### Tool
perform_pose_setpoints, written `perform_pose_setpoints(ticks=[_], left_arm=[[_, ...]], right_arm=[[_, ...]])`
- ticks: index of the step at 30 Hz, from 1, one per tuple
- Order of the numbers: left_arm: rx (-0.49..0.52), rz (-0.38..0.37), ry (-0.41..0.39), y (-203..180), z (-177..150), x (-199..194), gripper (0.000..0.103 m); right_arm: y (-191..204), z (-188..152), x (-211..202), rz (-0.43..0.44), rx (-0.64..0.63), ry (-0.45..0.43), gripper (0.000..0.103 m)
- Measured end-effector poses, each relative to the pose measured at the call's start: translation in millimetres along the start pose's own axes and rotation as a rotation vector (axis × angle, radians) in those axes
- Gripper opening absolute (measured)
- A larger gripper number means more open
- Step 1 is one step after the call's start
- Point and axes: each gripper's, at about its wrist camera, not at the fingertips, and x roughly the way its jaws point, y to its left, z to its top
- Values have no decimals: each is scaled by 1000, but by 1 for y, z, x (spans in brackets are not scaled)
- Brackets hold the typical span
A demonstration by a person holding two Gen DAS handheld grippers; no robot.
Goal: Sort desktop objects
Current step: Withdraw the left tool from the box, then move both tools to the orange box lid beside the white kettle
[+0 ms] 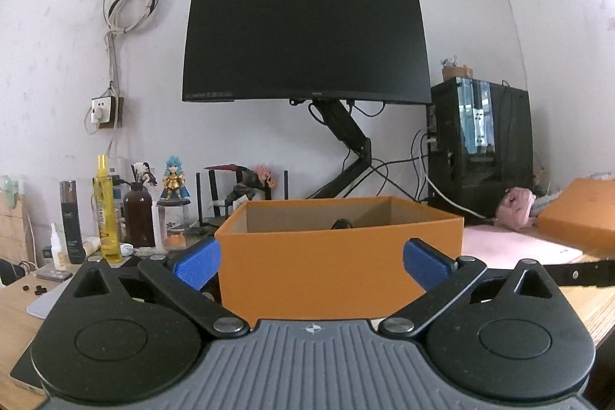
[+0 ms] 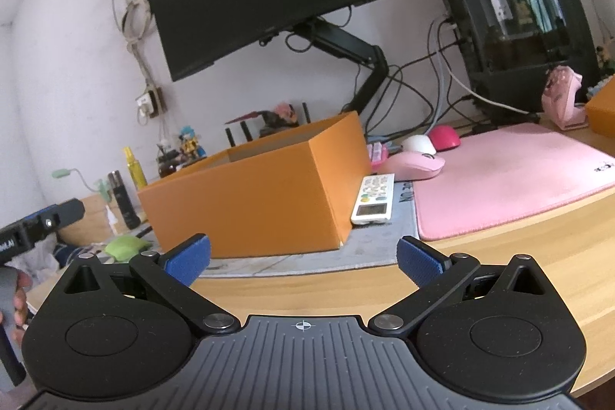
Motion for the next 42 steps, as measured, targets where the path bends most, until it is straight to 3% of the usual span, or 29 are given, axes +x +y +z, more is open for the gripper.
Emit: perform_pose_setpoints(ticks=[14, 21, 33, 42], left_arm=[[-11, -46, 16, -12, 4, 8, 103], [-29, -103, -6, -29, 19, 21, 103], [12, -303, -32, -96, 58, 68, 103], [115, -523, -84, -180, 108, 114, 103]], right_arm=[[-3, 5, -14, -21, -1, -34, 103], [-21, 23, -21, -53, -2, -77, 103], [-64, 60, -65, -184, 36, -208, 103], [-128, 90, -117, -394, 142, -342, 103]])
